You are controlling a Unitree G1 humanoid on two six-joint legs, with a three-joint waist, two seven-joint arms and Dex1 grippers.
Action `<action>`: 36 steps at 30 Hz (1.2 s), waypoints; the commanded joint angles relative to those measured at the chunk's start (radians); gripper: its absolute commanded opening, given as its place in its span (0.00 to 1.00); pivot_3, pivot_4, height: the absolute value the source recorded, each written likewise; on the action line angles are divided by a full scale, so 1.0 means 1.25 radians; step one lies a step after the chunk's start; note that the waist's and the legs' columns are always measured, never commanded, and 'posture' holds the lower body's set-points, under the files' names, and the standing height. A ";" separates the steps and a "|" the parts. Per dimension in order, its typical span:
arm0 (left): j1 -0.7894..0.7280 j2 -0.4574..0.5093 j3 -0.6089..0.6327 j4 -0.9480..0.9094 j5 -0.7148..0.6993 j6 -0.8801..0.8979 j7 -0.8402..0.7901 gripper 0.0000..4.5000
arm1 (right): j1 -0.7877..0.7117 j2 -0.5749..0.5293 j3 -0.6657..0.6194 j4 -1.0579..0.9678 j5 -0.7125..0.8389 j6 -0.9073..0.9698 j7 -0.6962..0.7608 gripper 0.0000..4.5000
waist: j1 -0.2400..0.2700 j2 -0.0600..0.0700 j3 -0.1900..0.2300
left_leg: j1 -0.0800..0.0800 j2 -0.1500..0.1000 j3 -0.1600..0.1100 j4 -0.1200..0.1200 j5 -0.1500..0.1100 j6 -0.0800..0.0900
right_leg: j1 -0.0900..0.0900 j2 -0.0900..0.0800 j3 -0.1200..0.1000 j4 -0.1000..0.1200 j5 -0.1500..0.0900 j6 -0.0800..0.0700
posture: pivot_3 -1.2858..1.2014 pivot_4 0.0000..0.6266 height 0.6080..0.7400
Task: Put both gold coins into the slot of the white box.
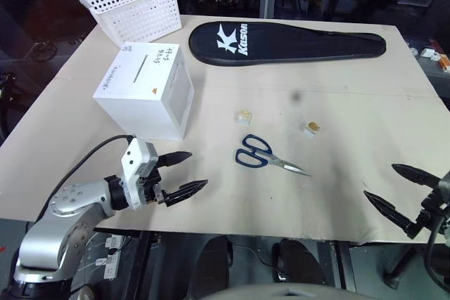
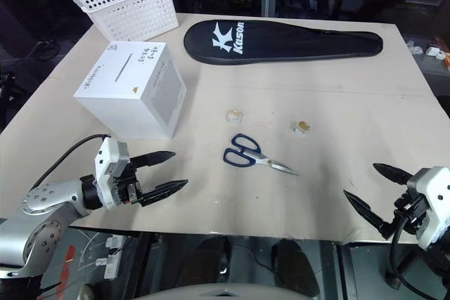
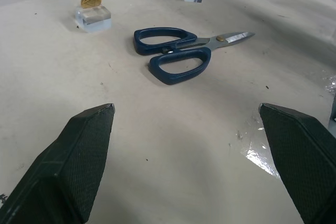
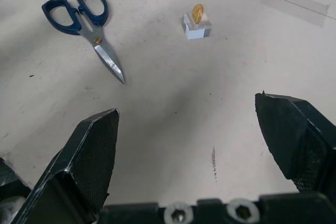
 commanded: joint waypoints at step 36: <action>-0.049 0.053 -0.020 -0.143 -0.099 -0.009 -0.029 1.00 | -0.848 0.027 0.524 0.387 -0.078 0.461 -0.305 0.43 | -0.003 0.000 0.001 | -0.003 -0.002 0.001 -0.004 0.000 0.000 | -0.005 0.001 0.001 0.000 0.002 -0.003 | 0.52 0.24 1.00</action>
